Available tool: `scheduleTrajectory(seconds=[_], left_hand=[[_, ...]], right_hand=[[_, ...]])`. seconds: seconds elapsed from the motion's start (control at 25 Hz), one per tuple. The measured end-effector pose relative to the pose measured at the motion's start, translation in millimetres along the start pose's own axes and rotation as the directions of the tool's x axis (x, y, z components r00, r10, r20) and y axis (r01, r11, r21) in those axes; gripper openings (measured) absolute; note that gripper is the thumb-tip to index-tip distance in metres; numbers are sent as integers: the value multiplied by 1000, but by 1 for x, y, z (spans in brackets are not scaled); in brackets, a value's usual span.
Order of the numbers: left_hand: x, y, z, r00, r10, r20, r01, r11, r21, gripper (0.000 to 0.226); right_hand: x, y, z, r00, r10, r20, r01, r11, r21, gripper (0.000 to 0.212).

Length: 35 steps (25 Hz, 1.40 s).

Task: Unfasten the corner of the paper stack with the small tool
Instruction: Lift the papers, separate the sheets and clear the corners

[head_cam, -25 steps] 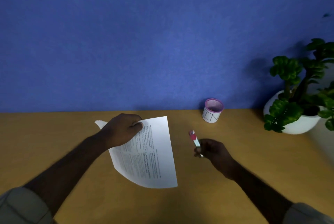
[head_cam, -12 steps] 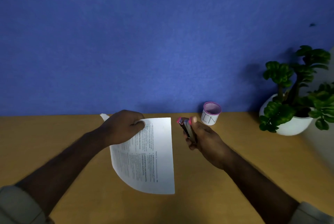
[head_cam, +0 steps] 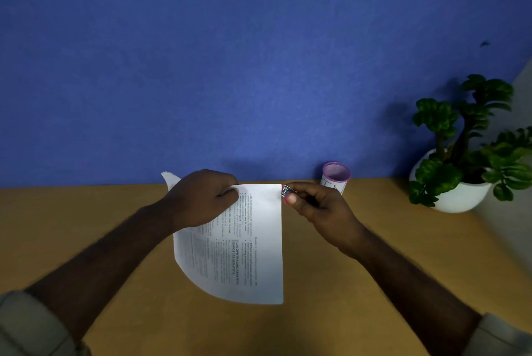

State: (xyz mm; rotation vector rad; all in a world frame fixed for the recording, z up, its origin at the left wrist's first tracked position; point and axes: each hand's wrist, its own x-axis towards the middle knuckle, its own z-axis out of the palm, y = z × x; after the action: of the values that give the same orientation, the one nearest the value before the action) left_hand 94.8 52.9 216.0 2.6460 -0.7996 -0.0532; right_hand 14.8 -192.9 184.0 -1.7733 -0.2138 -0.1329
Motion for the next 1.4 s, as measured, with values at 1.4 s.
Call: scheduleTrajectory(seconds=[1.4], left_hand=[[2,-1,24,997,-24,-71,22,1000,-21,27]], right_hand=[[-9,96,-32,758,583,-292,-604,796,21,14]])
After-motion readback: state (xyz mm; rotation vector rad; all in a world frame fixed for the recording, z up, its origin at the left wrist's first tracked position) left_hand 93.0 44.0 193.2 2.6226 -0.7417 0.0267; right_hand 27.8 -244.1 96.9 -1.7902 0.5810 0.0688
